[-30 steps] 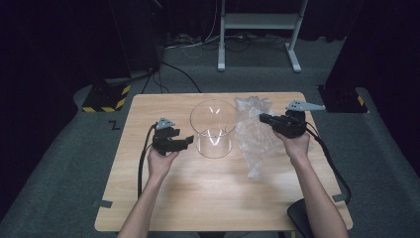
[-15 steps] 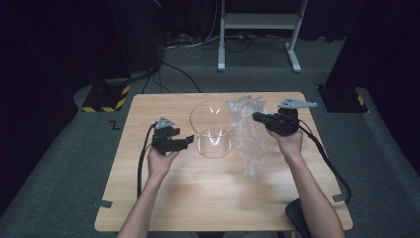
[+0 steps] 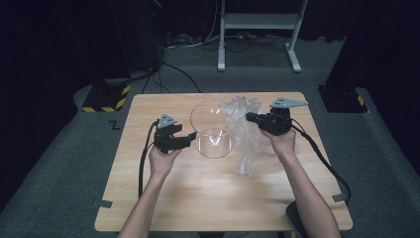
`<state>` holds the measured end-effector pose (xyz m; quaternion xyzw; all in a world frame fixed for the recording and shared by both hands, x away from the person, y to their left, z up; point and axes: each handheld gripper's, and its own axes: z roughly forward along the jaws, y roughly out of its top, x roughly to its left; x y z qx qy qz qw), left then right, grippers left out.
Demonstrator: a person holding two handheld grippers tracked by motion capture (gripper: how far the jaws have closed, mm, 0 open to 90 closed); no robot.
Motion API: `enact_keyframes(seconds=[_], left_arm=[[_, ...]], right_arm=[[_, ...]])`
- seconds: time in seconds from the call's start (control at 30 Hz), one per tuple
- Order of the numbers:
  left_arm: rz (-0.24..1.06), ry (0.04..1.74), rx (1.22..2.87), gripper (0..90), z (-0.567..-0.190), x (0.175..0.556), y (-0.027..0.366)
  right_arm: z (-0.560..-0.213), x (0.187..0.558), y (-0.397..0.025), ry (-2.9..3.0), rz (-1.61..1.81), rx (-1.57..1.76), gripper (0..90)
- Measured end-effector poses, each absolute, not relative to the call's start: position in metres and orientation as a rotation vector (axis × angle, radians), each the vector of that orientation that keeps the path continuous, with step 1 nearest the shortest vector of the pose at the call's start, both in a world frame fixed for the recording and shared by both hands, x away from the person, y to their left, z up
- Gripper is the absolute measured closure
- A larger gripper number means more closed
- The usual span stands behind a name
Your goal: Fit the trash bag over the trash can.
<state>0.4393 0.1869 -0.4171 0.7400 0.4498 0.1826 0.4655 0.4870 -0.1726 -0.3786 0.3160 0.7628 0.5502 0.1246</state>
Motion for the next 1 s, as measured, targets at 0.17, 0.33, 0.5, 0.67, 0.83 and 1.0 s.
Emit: enact_keyframes(seconds=[0.17,0.33,0.5,0.67,0.83,1.0], left_arm=[[0.419,1.121,1.798,29.7,-0.416,0.442,0.193],[0.399,1.114,1.744,29.8,-0.407,0.440,0.201],[0.410,1.058,1.748,29.7,-0.398,0.441,0.191],[0.397,1.037,1.764,29.5,-0.396,0.446,0.182],[0.390,1.016,1.764,29.9,-0.396,0.451,0.175],[0.377,0.991,1.751,29.3,-0.390,0.455,0.171]], right_arm=[[-0.376,0.485,-0.159,2.230,1.597,0.889,89.6],[-0.375,0.486,-0.156,2.215,1.621,0.898,89.6],[-0.377,0.489,-0.153,2.215,1.632,0.919,89.7],[-0.377,0.491,-0.149,2.222,1.631,0.929,89.6],[-0.367,0.489,-0.135,2.230,1.611,0.886,89.7],[-0.357,0.489,-0.127,2.231,1.600,0.857,89.7]])
